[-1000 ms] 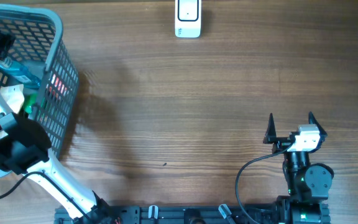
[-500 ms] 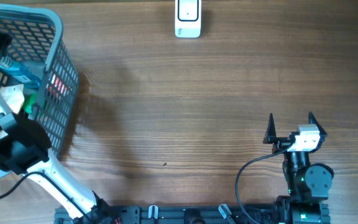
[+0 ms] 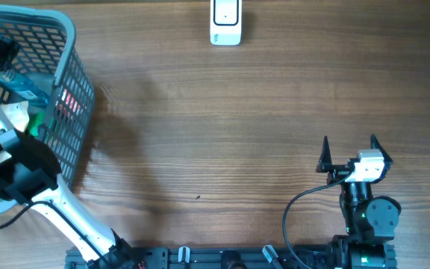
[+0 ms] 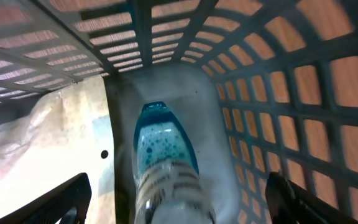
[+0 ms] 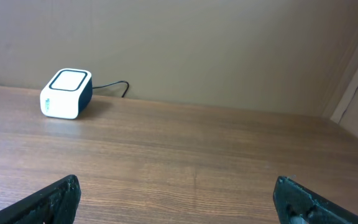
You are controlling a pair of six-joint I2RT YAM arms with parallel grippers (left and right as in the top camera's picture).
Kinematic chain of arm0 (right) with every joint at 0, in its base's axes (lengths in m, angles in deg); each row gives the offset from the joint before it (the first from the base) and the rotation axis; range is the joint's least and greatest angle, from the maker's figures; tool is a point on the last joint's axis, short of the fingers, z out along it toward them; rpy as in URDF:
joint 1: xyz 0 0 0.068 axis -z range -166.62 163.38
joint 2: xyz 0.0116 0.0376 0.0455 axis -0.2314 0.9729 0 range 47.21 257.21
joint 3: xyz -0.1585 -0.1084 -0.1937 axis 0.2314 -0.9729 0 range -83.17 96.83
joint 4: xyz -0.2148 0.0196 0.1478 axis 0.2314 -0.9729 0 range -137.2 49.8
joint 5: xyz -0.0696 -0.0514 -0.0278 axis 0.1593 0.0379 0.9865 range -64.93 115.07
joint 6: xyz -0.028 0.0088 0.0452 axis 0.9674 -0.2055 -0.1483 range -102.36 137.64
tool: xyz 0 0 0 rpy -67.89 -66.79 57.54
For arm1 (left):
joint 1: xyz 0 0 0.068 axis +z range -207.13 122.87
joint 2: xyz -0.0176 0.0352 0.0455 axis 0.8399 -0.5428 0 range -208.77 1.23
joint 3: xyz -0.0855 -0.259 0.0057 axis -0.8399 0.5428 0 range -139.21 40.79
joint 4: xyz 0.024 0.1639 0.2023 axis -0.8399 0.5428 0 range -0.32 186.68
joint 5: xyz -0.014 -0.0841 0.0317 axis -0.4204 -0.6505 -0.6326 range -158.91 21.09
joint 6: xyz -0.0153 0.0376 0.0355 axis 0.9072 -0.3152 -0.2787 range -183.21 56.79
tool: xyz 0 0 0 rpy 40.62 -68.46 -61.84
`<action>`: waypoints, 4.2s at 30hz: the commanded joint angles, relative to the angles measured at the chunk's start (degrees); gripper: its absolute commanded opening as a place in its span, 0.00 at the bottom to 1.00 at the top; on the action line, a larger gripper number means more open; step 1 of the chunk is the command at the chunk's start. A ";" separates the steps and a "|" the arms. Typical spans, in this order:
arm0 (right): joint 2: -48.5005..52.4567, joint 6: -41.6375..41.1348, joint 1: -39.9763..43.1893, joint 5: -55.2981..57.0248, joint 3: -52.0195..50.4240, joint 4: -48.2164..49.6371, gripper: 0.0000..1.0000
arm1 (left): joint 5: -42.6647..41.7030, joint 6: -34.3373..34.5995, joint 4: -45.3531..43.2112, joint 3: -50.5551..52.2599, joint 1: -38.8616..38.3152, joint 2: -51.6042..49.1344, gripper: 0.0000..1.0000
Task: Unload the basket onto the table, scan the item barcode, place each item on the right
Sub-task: 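Lower the left gripper into the basket and grasp the blue mouthwash bottle, then lift the blue bottle out and carry it toward the scanner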
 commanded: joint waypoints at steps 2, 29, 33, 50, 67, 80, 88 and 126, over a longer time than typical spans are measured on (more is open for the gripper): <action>0.00 0.59 0.24 -0.90 -0.04 0.13 1.00 | 0.79 0.63 -0.15 0.00 -0.70 -3.52 0.87; 0.00 0.59 0.24 -0.90 -0.04 0.13 1.00 | 1.42 1.46 -0.68 0.00 -1.55 -6.99 0.34; 0.00 0.61 0.24 -0.90 -0.04 0.13 1.00 | 1.40 1.46 0.48 0.00 -1.57 -6.95 0.31; 0.00 0.61 0.24 -0.90 -0.04 0.13 1.00 | 1.40 1.44 3.80 -0.02 -1.55 8.26 0.30; 0.00 0.57 0.24 -0.90 -0.04 0.13 1.00 | -6.45 1.49 6.91 -0.02 -1.79 36.57 0.33; 0.00 0.59 0.24 -0.90 -0.04 0.13 1.00 | -9.14 6.71 3.87 0.00 -22.97 38.49 0.35; 0.00 0.61 0.24 -0.90 -0.04 0.13 1.00 | -0.28 12.13 3.41 0.00 -38.32 34.56 0.35; 0.00 0.59 0.24 -0.90 -0.04 0.13 1.00 | 28.48 55.95 12.50 0.11 -55.84 -4.74 0.35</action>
